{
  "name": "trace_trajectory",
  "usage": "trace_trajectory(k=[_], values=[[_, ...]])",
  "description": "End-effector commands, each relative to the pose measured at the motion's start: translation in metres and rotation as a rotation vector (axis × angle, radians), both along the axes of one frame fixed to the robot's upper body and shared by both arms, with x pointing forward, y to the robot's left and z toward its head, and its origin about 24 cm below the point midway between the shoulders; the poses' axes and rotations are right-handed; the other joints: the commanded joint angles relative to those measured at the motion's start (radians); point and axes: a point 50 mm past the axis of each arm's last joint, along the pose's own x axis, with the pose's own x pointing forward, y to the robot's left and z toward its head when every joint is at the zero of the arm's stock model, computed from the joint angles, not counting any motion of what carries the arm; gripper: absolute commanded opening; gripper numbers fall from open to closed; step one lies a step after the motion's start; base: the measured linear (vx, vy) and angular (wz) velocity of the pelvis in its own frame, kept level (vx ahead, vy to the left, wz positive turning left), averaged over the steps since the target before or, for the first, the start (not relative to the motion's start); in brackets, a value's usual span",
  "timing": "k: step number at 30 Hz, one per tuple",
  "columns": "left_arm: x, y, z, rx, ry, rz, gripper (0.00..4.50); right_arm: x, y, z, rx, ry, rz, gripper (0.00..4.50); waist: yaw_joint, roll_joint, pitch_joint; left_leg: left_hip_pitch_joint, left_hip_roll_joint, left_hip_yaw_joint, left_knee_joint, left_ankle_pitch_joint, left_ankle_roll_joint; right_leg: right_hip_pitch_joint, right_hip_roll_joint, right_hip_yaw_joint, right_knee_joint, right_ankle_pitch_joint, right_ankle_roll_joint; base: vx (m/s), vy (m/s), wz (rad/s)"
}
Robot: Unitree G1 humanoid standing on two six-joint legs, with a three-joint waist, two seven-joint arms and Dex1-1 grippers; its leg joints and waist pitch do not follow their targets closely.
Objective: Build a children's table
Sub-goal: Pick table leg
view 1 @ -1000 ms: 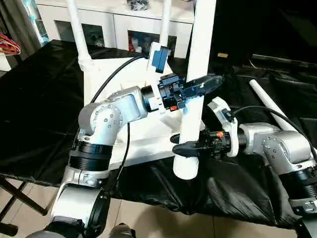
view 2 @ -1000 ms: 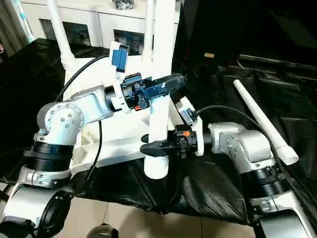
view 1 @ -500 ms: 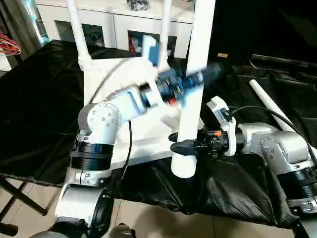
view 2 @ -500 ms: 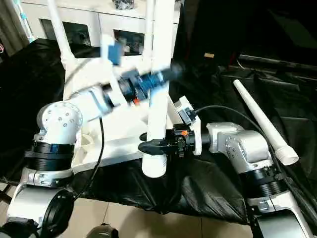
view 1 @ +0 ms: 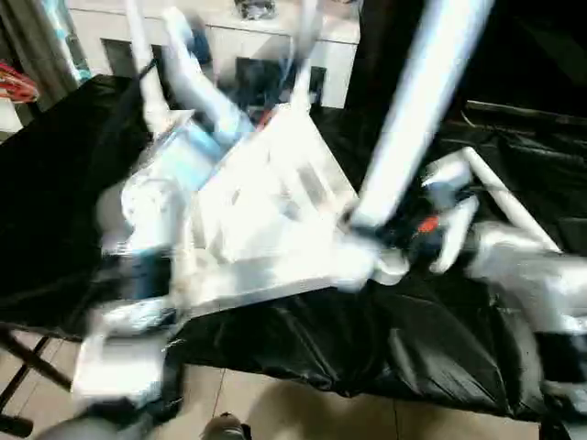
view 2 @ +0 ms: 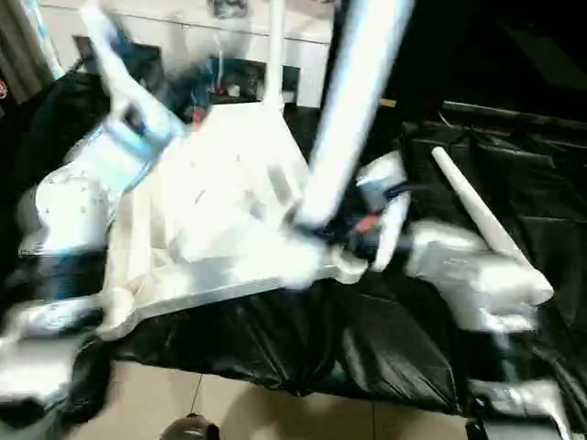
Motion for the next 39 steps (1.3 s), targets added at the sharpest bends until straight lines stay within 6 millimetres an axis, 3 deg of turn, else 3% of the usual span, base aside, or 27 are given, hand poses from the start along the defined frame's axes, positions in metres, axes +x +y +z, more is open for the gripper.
trace_trajectory(k=[1,2,4,5,6,8,9,14,15,16,19,20,21,22,24,26,27,28,29,30,31,32,33,34,36,37,39], values=[[-0.003,0.006,-0.004,0.137,-0.031,0.093,2.91,0.002,-0.009,0.008,-0.025,-0.062,-0.149,1.89,-0.003,0.013,-0.080,0.032,0.052,-0.028,-0.076,-0.221,-0.056,0.048,-0.080,0.054,-0.081,-0.273,-0.055,0.000,0.000,0.00],[-0.005,0.011,-0.007,0.144,-0.031,0.117,2.91,0.002,-0.012,0.009,-0.036,-0.072,-0.192,1.89,-0.006,0.025,-0.081,0.034,0.051,-0.028,-0.076,-0.227,-0.061,0.046,-0.078,0.054,-0.077,-0.257,-0.072,0.000,0.000,0.00],[-0.013,0.025,-0.015,0.162,-0.024,0.201,2.91,0.001,-0.022,0.011,-0.071,-0.102,-0.342,1.89,-0.010,0.017,-0.081,0.033,0.054,-0.029,-0.077,-0.230,-0.067,0.048,-0.079,0.053,-0.075,-0.227,-0.095,0.000,0.000,0.00],[-0.023,0.037,-0.022,0.172,-0.021,0.284,2.91,-0.002,-0.034,0.013,-0.105,-0.118,-0.495,1.89,-0.013,0.038,-0.080,0.035,0.055,-0.030,-0.077,-0.253,-0.075,0.044,-0.078,0.054,-0.072,-0.209,-0.122,0.000,0.000,0.00],[-0.023,0.037,-0.022,0.172,-0.021,0.284,2.91,-0.002,-0.034,0.013,-0.105,-0.118,-0.495,1.89,-0.017,0.031,-0.079,0.034,0.057,-0.031,-0.080,-0.254,-0.074,0.047,-0.077,0.054,-0.074,-0.199,-0.125,0.000,0.000,0.00],[-0.030,0.042,-0.027,0.184,-0.020,0.340,2.91,-0.006,-0.039,0.015,-0.102,-0.124,-0.585,1.89,-0.017,0.033,-0.078,0.036,0.050,-0.025,-0.077,-0.268,-0.061,0.044,-0.074,0.055,-0.078,-0.219,-0.125,0.000,0.000,0.00],[-0.036,0.043,-0.033,0.190,-0.017,0.386,2.91,-0.011,-0.043,0.018,-0.099,-0.132,-0.652,1.89,-0.020,0.028,-0.077,0.035,0.044,-0.022,-0.075,-0.280,-0.048,0.046,-0.073,0.053,-0.083,-0.269,-0.116,0.000,0.000,0.00],[-0.049,0.040,-0.051,0.268,-0.012,0.452,2.91,-0.024,-0.045,0.018,-0.106,-0.133,-0.748,1.89,-0.030,0.031,-0.068,0.038,0.041,-0.025,-0.080,-0.322,-0.034,0.038,-0.073,0.050,-0.107,-0.442,-0.036,0.000,0.000,0.00],[-0.052,0.039,-0.054,0.269,-0.004,0.461,2.91,-0.027,-0.045,0.017,-0.108,-0.127,-0.763,1.89,-0.035,0.025,-0.066,0.039,0.036,-0.026,-0.079,-0.340,-0.035,0.036,-0.073,0.046,-0.119,-0.522,-0.006,0.000,0.000,0.00],[-0.052,0.039,-0.054,0.269,-0.004,0.461,2.91,-0.027,-0.045,0.017,-0.108,-0.127,-0.763,1.89,-0.035,0.025,-0.066,0.039,0.036,-0.026,-0.079,-0.340,-0.035,0.036,-0.073,0.046,-0.119,-0.522,-0.006,0.000,0.000,0.00],[-0.059,0.035,-0.062,0.282,0.022,0.477,2.91,-0.034,-0.045,0.009,-0.143,-0.100,-0.814,1.89,-0.046,0.010,-0.061,0.039,0.034,-0.027,-0.079,-0.357,-0.034,0.029,-0.072,0.039,-0.131,-0.585,0.030,0.000,0.000,0.00],[-0.060,0.034,-0.064,0.285,0.030,0.485,2.91,-0.036,-0.046,0.008,-0.150,-0.092,-0.829,1.89,-0.049,0.013,-0.061,0.039,0.033,-0.028,-0.078,-0.363,-0.036,0.028,-0.072,0.038,-0.131,-0.592,0.032,0.000,0.000,0.00],[-0.062,0.032,-0.064,0.311,0.014,0.497,2.91,-0.039,-0.045,0.007,-0.160,-0.086,-0.851,1.89,-0.057,0.005,-0.060,0.040,0.031,-0.028,-0.075,-0.367,-0.034,0.026,-0.072,0.036,-0.135,-0.617,0.046,0.000,0.000,0.00],[-0.062,0.032,-0.064,0.311,0.014,0.497,2.91,-0.039,-0.045,0.007,-0.160,-0.086,-0.851,1.89,-0.060,0.008,-0.059,0.042,0.032,-0.029,-0.076,-0.372,-0.034,0.023,-0.071,0.036,-0.137,-0.619,0.048,0.000,0.000,0.00],[-0.062,0.030,-0.061,0.315,0.006,0.500,2.91,-0.040,-0.045,0.009,-0.156,-0.090,-0.858,1.89,-0.068,0.001,-0.059,0.037,0.029,-0.031,-0.076,-0.378,-0.032,0.028,-0.071,0.030,-0.140,-0.632,0.059,0.000,0.000,0.00],[-0.057,0.030,-0.062,0.261,0.009,0.531,2.91,-0.035,-0.044,0.007,-0.105,-0.092,-0.886,1.89,-0.077,0.005,-0.058,0.039,0.030,-0.034,-0.077,-0.391,-0.032,0.028,-0.073,0.026,-0.144,-0.628,0.056,0.000,0.000,0.00],[-0.056,0.030,-0.061,0.259,0.006,0.533,2.91,-0.034,-0.044,0.007,-0.103,-0.093,-0.890,1.89,-0.085,0.006,-0.058,0.036,0.034,-0.041,-0.082,-0.409,-0.033,0.037,-0.075,0.018,-0.148,-0.614,0.053,0.000,0.000,0.00],[-0.053,0.027,-0.064,0.234,0.009,0.523,2.91,-0.031,-0.042,0.005,-0.073,-0.089,-0.880,1.89,-0.082,0.031,-0.058,0.038,0.036,-0.045,-0.085,-0.426,-0.036,0.038,-0.077,0.017,-0.147,-0.601,0.047,0.000,0.000,0.00],[-0.052,0.025,-0.067,0.222,0.015,0.515,2.91,-0.028,-0.040,0.003,-0.057,-0.086,-0.873,1.89,-0.093,0.042,-0.054,0.047,0.041,-0.051,-0.091,-0.489,-0.043,0.039,-0.071,0.008,-0.155,-0.581,0.040,0.000,0.000,0.00],[-0.050,0.022,-0.071,0.189,0.021,0.498,2.91,-0.024,-0.037,-0.002,-0.048,-0.082,-0.868,1.89,-0.098,0.036,-0.052,0.048,0.045,-0.053,-0.096,-0.527,-0.047,0.045,-0.068,0.003,-0.158,-0.572,0.038,0.000,0.000,0.00],[-0.049,0.021,-0.072,0.182,0.022,0.495,2.91,-0.024,-0.037,-0.003,-0.046,-0.081,-0.867,1.89,-0.102,0.038,-0.054,0.046,0.050,-0.058,-0.101,-0.564,-0.050,0.055,-0.071,0.002,-0.154,-0.537,0.032,-0.010,0.053,-0.13],[-0.044,0.016,-0.081,0.207,0.040,0.482,2.91,-0.014,-0.035,-0.011,-0.059,-0.063,-0.889,1.89,-0.100,0.058,-0.055,0.050,0.050,-0.061,-0.104,-0.583,-0.055,0.056,-0.073,0.001,-0.150,-0.516,0.022,-0.010,0.053,-0.13],[-0.039,0.008,-0.086,0.283,0.015,0.453,2.91,-0.002,-0.035,-0.020,-0.097,-0.049,-0.936,1.89,-0.105,0.047,-0.051,0.051,0.048,-0.061,-0.105,-0.613,-0.058,0.049,-0.073,-0.001,-0.153,-0.521,0.018,0.000,0.000,0.00],[-0.038,0.006,-0.086,0.311,0.005,0.446,2.91,0.001,-0.035,-0.022,-0.108,-0.047,-0.950,1.89,-0.116,0.046,-0.049,0.059,0.044,-0.061,-0.105,-0.645,-0.062,0.051,-0.071,-0.003,-0.154,-0.549,0.018,0.000,0.000,0.00],[-0.034,0.003,-0.084,0.356,0.001,0.466,2.91,0.007,-0.035,-0.024,-0.133,-0.041,-0.961,1.89,-0.116,0.047,-0.049,0.061,0.042,-0.061,-0.102,-0.642,-0.066,0.051,-0.080,0.001,-0.157,-0.570,0.009,0.000,0.000,0.00],[-0.031,0.002,-0.086,0.292,0.034,0.471,2.91,0.010,-0.037,-0.026,-0.122,-0.046,-0.991,1.89,-0.115,0.040,-0.047,0.066,0.035,-0.059,-0.094,-0.625,-0.061,0.047,-0.085,-0.004,-0.167,-0.605,0.011,0.000,0.000,0.00],[-0.029,0.001,-0.094,0.251,0.070,0.484,2.91,0.013,-0.035,-0.028,-0.144,-0.100,-1.013,1.89,-0.116,0.038,-0.044,0.070,0.029,-0.052,-0.082,-0.596,-0.045,0.044,-0.086,-0.021,-0.185,-0.661,0.029,0.000,0.000,0.00]])
